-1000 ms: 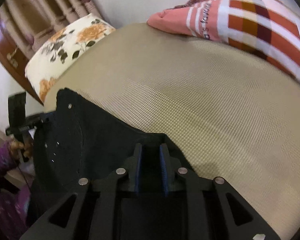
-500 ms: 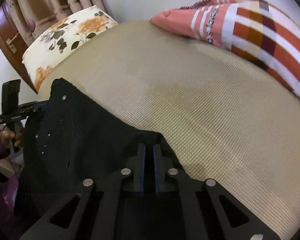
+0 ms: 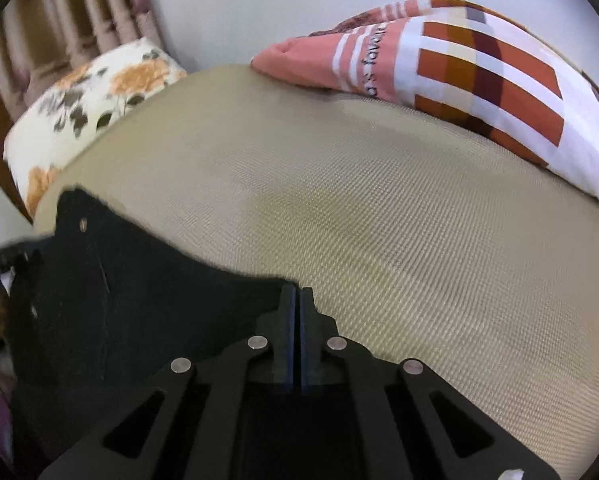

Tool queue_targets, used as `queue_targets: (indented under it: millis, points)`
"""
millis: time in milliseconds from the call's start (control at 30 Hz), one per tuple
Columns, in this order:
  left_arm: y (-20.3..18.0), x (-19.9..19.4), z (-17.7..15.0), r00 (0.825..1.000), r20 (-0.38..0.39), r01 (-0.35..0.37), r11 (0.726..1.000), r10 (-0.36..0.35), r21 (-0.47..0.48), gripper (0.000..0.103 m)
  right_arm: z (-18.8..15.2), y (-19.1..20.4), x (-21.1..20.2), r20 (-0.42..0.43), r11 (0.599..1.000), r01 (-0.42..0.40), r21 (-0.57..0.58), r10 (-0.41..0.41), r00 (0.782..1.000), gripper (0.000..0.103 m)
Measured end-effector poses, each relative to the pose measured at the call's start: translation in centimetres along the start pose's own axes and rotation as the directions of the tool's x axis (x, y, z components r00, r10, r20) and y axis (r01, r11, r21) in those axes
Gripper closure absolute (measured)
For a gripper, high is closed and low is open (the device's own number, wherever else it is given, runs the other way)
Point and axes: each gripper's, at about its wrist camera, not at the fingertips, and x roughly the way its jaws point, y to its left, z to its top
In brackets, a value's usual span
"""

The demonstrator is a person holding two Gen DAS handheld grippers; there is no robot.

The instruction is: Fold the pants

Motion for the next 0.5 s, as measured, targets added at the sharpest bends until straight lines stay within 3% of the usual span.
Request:
queue_targets:
  millis: [367, 433, 500]
  points:
    - [-0.8, -3.7, 1.1, 0.998, 0.066, -0.001, 1.000, 0.002, -0.014, 0.063, -0.3, 0.7, 0.0, 0.046, 0.998, 0.063, 0.000, -0.063, 0.997, 0.103]
    - [-0.9, -4.5, 1.1, 0.999, 0.038, -0.006, 1.000, 0.007, -0.009, 0.063, -0.3, 0.8, 0.0, 0.047, 0.997, 0.072, 0.000, -0.072, 0.996, 0.103]
    - [-0.5, -4.8, 0.8, 0.999, -0.051, 0.015, 0.999, -0.017, -0.043, 0.063, -0.4, 1.1, -0.1, 0.050, 0.996, 0.089, -0.015, -0.089, 0.995, 0.103]
